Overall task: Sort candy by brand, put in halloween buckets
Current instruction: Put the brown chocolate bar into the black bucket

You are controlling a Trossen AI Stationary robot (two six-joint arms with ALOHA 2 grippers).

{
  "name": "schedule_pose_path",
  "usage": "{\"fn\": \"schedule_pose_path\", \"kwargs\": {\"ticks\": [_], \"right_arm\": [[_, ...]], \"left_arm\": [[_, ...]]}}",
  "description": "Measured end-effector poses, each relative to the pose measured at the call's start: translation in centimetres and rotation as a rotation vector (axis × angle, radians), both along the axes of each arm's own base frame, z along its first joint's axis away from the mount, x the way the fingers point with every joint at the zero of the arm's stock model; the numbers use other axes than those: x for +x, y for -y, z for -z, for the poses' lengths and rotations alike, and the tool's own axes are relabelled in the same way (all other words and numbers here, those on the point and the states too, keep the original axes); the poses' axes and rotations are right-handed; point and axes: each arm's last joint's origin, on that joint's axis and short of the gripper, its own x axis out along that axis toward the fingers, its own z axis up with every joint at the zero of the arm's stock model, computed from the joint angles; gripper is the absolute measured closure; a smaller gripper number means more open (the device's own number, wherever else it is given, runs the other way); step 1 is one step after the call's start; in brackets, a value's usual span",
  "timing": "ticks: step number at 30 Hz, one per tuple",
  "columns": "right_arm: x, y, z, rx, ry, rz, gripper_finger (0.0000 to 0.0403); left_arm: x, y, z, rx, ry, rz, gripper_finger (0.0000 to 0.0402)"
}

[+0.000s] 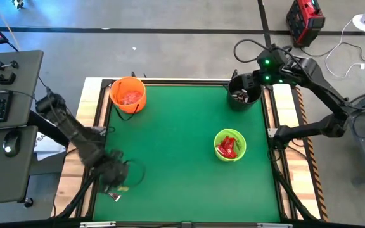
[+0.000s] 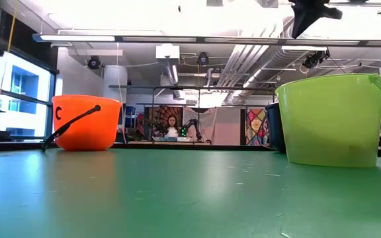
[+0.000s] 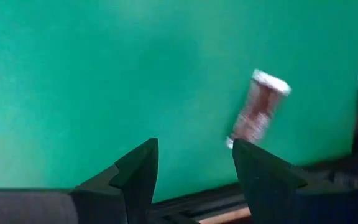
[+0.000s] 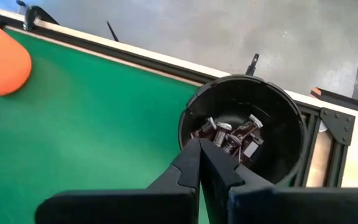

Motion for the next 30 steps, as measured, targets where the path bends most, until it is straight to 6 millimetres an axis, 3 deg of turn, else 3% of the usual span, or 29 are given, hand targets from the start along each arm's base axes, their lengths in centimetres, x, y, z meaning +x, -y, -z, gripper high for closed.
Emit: {"fn": "schedule_pose_path", "kwargs": {"ticks": [4, 9, 12, 17, 21, 30], "right_arm": [[0.1, 0.1, -0.1, -0.013, 0.017, -0.002, 0.0403], [0.2, 0.1, -0.2, -0.018, 0.023, -0.002, 0.0403], [0.2, 0.1, -0.2, -0.018, 0.023, -0.002, 0.0403], [0.2, 0.1, -0.2, -0.019, 0.024, -0.002, 0.0403], [0.2, 0.1, -0.2, -0.019, 0.024, -0.002, 0.0403], [0.2, 0.1, -0.2, -0.017, 0.025, -0.004, 0.0403]], "left_arm": [[-2.0, 2.4, 0.6, -0.047, 0.061, 0.171, 0.0205], [-2.2, 5.7, 1.9, -0.188, 0.093, 0.191, 0.0205], [-2.5, 6.9, 3.4, -0.167, 0.045, 0.212, 0.0205], [-2.5, 7.2, 6.2, -0.004, -0.018, 0.228, 0.0205], [-2.2, 7.7, 7.6, 0.028, -0.034, 0.237, 0.0205], [-2.1, 7.8, 8.0, 0.046, -0.035, 0.228, 0.0215]]}}
